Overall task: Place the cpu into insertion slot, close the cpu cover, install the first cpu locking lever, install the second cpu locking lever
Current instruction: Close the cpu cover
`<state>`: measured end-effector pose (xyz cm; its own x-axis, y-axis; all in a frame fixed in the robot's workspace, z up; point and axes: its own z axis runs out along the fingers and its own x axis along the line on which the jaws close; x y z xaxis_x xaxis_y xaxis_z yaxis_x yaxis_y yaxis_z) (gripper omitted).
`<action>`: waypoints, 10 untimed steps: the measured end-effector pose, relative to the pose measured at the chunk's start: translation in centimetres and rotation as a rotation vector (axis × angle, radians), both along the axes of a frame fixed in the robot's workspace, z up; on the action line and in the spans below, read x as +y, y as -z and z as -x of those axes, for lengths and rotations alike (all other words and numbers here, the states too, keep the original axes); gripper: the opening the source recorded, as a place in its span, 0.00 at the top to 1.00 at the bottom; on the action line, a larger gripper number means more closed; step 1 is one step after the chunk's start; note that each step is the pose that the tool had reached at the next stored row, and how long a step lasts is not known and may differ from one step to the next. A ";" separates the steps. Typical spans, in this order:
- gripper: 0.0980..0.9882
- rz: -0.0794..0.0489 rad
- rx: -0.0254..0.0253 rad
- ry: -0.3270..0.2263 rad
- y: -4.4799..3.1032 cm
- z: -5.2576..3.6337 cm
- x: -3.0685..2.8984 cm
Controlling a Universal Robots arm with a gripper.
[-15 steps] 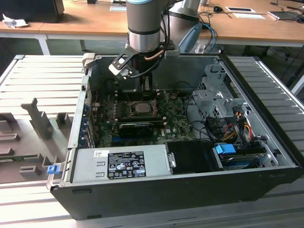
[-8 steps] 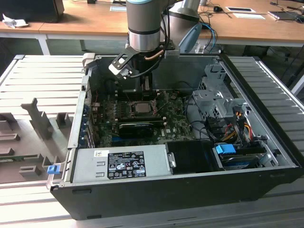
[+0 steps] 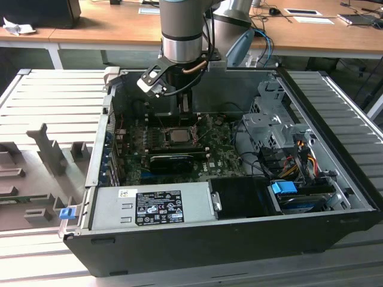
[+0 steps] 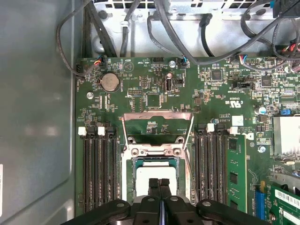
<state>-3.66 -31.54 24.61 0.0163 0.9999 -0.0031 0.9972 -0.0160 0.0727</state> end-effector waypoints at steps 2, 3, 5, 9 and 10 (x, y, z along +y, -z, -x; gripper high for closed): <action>0.99 0.000 0.0000 0.000 -0.04 -0.09 0.00; 0.99 0.001 0.0000 0.000 -0.16 -0.10 0.01; 0.99 0.001 0.0000 0.000 -0.33 -0.10 0.03; 0.99 0.002 -0.0001 0.000 -0.65 -0.11 0.08; 0.99 0.002 0.0000 0.000 -0.66 -0.13 0.08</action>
